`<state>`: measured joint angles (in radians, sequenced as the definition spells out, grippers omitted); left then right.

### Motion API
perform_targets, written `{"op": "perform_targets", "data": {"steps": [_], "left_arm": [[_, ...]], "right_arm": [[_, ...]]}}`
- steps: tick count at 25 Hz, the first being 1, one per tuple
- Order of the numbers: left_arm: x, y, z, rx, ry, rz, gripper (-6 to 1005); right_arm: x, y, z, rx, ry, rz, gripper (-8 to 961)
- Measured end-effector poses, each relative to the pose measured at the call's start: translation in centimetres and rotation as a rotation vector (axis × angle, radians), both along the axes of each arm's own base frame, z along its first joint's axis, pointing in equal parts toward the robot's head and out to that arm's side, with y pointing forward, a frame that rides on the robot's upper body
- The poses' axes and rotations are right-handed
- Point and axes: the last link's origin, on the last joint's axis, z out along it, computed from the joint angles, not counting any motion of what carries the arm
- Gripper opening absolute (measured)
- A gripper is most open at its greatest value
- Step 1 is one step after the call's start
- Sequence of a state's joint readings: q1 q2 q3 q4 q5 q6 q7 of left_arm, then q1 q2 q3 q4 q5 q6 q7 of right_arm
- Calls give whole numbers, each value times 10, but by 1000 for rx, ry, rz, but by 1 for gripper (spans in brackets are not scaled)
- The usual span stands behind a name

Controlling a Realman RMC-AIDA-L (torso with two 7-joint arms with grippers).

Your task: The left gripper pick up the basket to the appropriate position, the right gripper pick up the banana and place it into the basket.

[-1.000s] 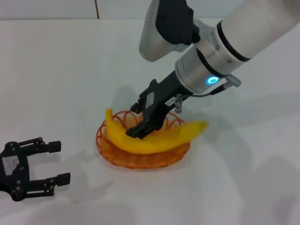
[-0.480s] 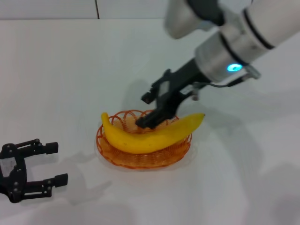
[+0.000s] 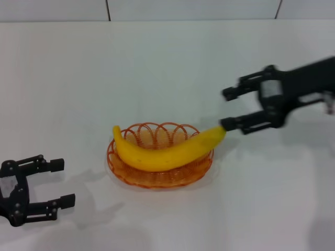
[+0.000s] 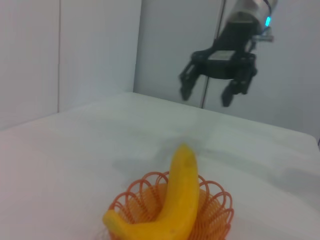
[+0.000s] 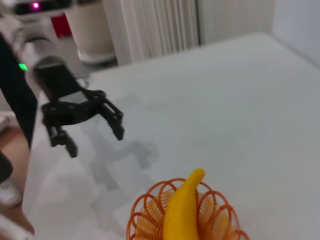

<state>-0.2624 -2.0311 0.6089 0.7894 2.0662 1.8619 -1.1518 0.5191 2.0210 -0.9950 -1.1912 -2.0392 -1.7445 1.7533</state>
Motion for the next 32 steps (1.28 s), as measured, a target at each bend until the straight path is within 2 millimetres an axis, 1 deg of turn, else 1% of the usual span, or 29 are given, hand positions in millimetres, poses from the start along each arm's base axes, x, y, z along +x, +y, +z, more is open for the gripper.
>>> {"op": "perform_targets", "data": {"steps": [3, 4, 5, 6, 7, 8, 10, 11, 12, 14, 15, 16, 17, 18, 21, 24, 28, 32], "left_arm": [[1, 2, 0, 0, 3, -7, 831], [1, 2, 0, -2, 4, -7, 831], [1, 2, -1, -4, 7, -8, 831], [1, 2, -1, -6, 8, -8, 831], [1, 2, -1, -7, 9, -8, 831], [1, 2, -1, -7, 9, -8, 831], [1, 3, -1, -8, 9, -9, 831], [1, 3, -1, -8, 10, -10, 831], [1, 3, -1, -7, 10, -11, 831], [1, 3, -1, -5, 13, -16, 831], [1, 2, -1, -4, 14, -18, 831], [1, 2, -1, -3, 15, -20, 831], [1, 2, -1, -2, 16, -23, 831], [1, 2, -1, 0, 17, -25, 831], [-1, 1, 0, 7, 19, -22, 831], [-7, -1, 6, 44, 26, -3, 831], [-13, -3, 11, 94, 32, 5, 831], [-10, 1, 7, 75, 39, -5, 831]], "right_arm": [[32, -13, 16, 72, 62, 62, 723], [49, -19, 20, 88, 103, 69, 724], [49, -19, 20, 88, 103, 69, 725], [56, -21, 22, 88, 121, 72, 726], [70, -23, 21, 56, 161, 62, 727], [70, -23, 21, 56, 161, 62, 728], [81, -25, 17, 34, 183, 66, 730], [81, -25, 17, 34, 183, 66, 731], [91, -30, 10, 49, 182, 115, 732], [97, -35, 5, 69, 172, 141, 839], [106, -40, -3, 93, 142, 152, 893], [106, -40, -3, 93, 142, 152, 893], [114, -42, -11, 95, 98, 141, 893], [114, -42, -11, 95, 98, 141, 893], [122, -45, -23, 78, 46, 118, 894], [121, -46, -30, 78, 50, 114, 894], [120, -45, -33, 86, 48, 112, 893], [120, -45, -34, 86, 50, 111, 893]]}}
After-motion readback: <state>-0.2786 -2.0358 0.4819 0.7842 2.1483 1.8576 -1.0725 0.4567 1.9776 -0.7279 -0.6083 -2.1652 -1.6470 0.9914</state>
